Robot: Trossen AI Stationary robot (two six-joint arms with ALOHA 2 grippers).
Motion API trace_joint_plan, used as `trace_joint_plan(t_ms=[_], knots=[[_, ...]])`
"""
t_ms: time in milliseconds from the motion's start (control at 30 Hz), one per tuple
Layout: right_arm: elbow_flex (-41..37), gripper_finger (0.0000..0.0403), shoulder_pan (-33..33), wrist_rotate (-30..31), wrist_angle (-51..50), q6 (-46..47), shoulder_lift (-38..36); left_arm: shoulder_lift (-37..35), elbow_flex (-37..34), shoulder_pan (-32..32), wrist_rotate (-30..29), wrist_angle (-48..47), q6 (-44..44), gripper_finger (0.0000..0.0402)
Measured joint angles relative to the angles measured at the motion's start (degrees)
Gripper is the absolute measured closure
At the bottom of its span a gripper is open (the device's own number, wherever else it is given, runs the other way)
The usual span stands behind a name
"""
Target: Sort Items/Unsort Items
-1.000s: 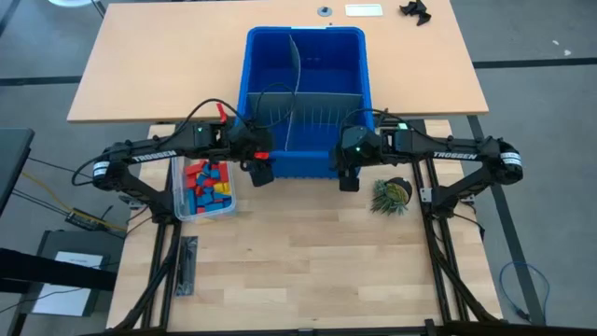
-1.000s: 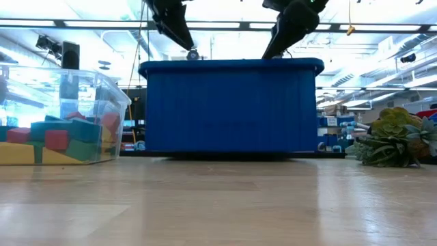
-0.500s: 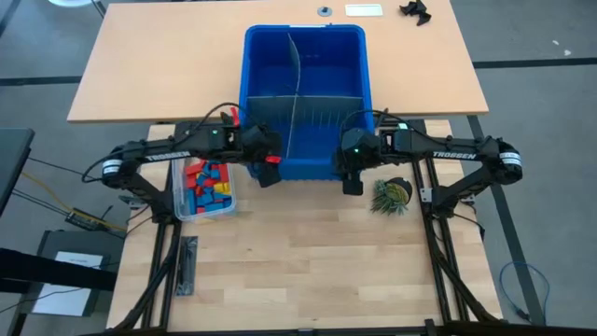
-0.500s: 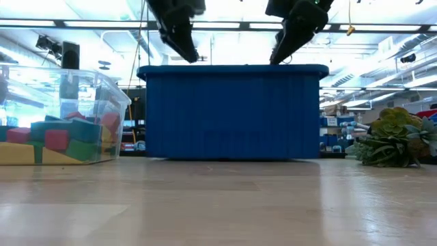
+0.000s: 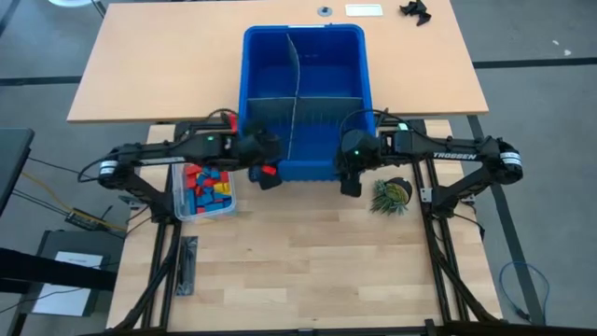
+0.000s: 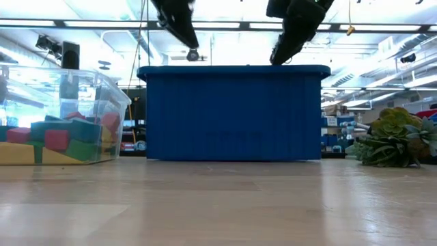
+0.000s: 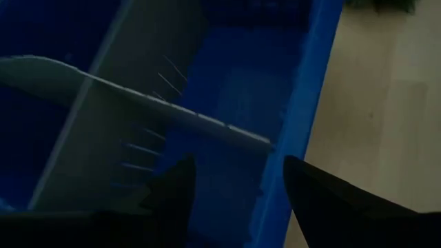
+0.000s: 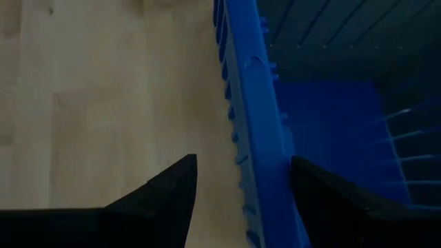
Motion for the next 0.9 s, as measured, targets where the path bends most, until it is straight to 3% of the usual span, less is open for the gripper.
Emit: trace_joint_plan(t_ms=[200, 400, 500, 900], knots=[[0.0, 0.0176, 1.7, 2.7, 0.3, 2.1, 0.0, -4.3, 0.0, -3.0, -2.1, -2.2, -4.2, 0.0172], [0.0, 0.0176, 2.5, 15.1, -0.1, 1.0, 0.0, -6.6, -0.1, -7.2, -8.3, -12.4, -10.0, 0.0172], [0.1, 0.0176, 2.4, 18.5, 1.6, -0.8, -0.1, -7.4, 0.0, -9.1, -11.0, -15.9, -13.5, 0.0172], [0.1, 0.0176, 5.0, 8.8, 0.8, -2.1, -1.5, -7.9, -6.3, -13.0, -11.9, -17.1, -19.9, 0.0172]])
